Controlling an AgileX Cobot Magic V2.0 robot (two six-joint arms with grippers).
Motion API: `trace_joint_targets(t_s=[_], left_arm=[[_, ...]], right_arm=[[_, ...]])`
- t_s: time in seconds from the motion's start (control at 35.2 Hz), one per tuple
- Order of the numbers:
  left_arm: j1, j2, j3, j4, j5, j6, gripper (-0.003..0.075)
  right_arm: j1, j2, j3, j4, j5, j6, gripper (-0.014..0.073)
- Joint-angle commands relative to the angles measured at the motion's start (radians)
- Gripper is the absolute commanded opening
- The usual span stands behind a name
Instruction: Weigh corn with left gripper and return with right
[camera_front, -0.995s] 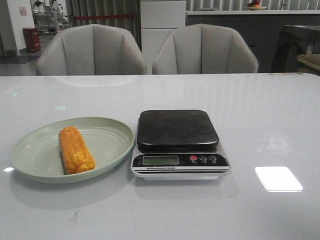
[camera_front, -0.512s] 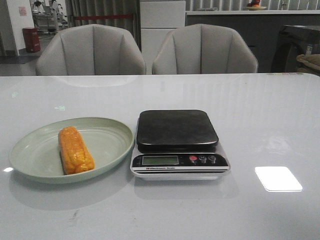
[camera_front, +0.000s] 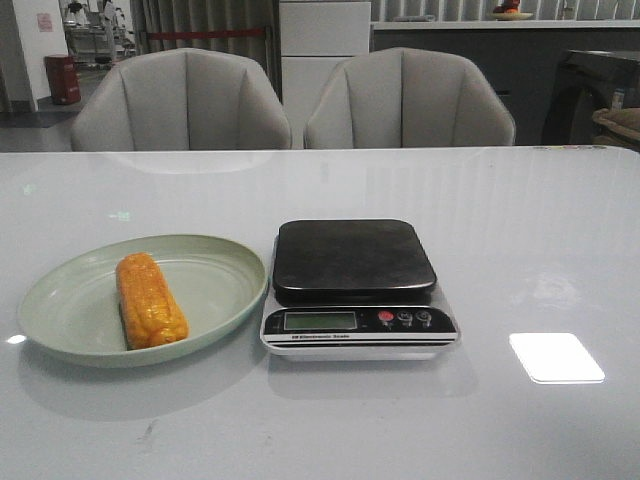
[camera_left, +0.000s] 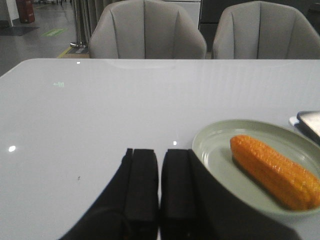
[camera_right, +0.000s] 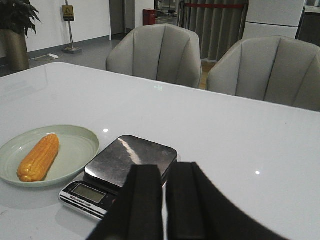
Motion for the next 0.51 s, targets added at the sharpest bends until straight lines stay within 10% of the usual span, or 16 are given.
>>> trace_joint_targets(t_s=[0.0,0.48], left_arm=[[0.002,-0.022,0.029,-0.019,-0.166,-0.001,0.0114],[0.002,-0.022,0.029,-0.023,-0.178,-0.001,0.0114]], right_arm=[[-0.007,0.009,-0.031,-0.016,-0.083,-0.008,0.0197],[-0.007,0.009,-0.031,-0.016,-0.083,-0.008,0.0197]])
